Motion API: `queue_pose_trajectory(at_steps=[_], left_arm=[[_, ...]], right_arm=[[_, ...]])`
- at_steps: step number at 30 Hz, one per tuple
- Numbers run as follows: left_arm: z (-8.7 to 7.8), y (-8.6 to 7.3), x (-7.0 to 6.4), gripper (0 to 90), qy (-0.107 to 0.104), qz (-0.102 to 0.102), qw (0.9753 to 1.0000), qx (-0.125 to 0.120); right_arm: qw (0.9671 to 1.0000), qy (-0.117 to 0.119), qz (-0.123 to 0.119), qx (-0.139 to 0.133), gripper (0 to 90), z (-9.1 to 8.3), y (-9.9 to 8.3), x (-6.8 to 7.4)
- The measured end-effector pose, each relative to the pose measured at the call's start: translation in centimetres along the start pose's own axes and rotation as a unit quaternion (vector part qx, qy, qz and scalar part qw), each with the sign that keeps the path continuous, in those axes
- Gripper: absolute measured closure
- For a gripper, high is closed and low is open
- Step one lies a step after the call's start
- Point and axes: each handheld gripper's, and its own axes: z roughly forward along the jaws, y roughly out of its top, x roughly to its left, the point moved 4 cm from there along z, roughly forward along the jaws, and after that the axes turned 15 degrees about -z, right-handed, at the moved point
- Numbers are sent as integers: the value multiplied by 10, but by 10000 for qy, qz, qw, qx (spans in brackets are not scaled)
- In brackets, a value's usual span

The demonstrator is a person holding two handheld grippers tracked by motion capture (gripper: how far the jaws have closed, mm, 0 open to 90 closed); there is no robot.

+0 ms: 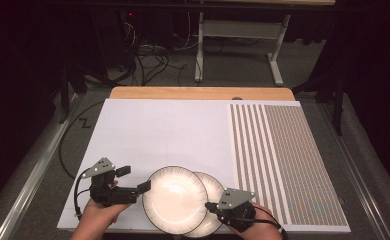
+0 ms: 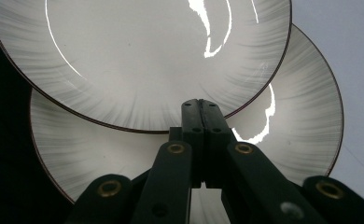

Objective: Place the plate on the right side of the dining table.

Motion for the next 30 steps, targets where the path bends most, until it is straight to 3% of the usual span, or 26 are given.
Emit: queue_pose_trajectory(at_steps=[5, 11, 16, 21, 27, 30], left_arm=[[3, 5, 3, 6, -54, -346, 9989, 325], [7, 6, 7, 6, -73, -574, 9959, 690], [9, 8, 7, 7, -157, -814, 9909, 1060], [11, 9, 6, 13, -305, -1112, 9838, 1369], [15, 8, 5, 28, -310, -1293, 9761, 1719], [16, 7, 4, 38, -289, -1370, 9740, 1779]], right_arm=[[10000, -3, -7, -2, 900, 0, 0, 0], [10000, -5, -5, 0, 900, 0, 0, 0], [10000, -7, -13, 2, 900, 0, 0, 0], [10000, -13, -19, 1, 900, 0, 0, -1], [10000, -20, -21, 1, 900, 0, 0, -1], [10000, -19, -26, 13, 900, 0, 0, 0]])
